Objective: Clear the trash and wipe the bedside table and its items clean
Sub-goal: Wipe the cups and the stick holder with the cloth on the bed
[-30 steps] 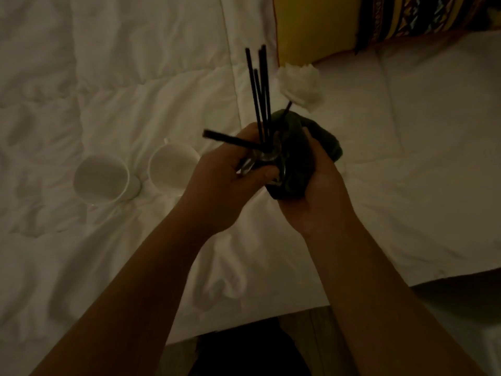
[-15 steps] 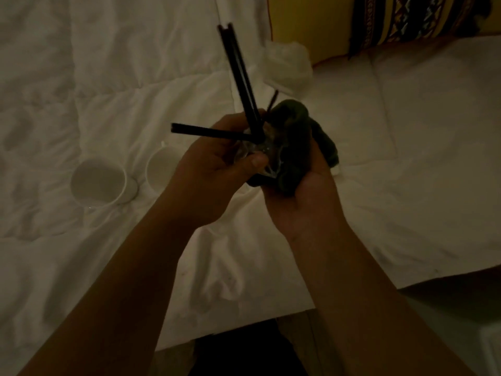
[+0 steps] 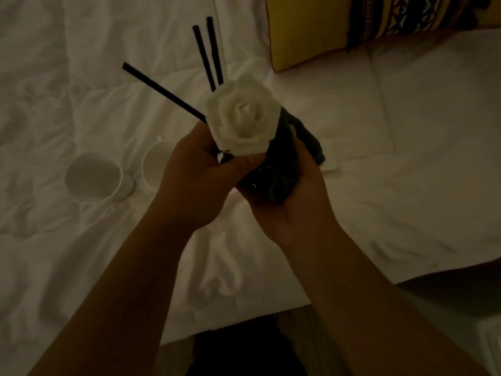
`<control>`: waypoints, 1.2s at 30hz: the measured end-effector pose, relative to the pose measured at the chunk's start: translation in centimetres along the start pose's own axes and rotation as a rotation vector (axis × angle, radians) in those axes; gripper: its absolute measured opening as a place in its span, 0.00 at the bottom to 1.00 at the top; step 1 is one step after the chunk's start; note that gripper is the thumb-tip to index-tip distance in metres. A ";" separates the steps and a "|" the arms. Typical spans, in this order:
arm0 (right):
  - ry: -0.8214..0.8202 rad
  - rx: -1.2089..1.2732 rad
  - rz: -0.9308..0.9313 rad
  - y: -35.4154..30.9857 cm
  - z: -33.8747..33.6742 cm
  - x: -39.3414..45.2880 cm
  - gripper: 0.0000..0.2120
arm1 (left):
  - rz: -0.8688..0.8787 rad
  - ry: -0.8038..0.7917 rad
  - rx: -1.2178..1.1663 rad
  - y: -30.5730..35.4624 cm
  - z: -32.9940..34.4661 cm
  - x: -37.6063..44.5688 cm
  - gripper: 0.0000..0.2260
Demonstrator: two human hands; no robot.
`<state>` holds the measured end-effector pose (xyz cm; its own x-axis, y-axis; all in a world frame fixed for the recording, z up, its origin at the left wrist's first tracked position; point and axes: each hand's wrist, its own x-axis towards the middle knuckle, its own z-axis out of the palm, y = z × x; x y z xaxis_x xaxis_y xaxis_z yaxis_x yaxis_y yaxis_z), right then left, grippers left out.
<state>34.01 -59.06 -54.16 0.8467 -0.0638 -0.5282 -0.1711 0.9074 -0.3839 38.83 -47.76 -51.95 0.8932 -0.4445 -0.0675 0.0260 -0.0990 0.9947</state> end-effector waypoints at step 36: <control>0.044 -0.447 -0.150 -2.1 -1.3 -0.5 0.17 | -0.158 -0.135 0.104 -2.7 -0.9 -0.2 0.17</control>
<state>33.27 -61.49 -54.12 0.8581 -0.2068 -0.4700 -0.2569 0.6196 -0.7417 39.00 -46.66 -54.56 0.8134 -0.5307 -0.2382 0.1078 -0.2649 0.9582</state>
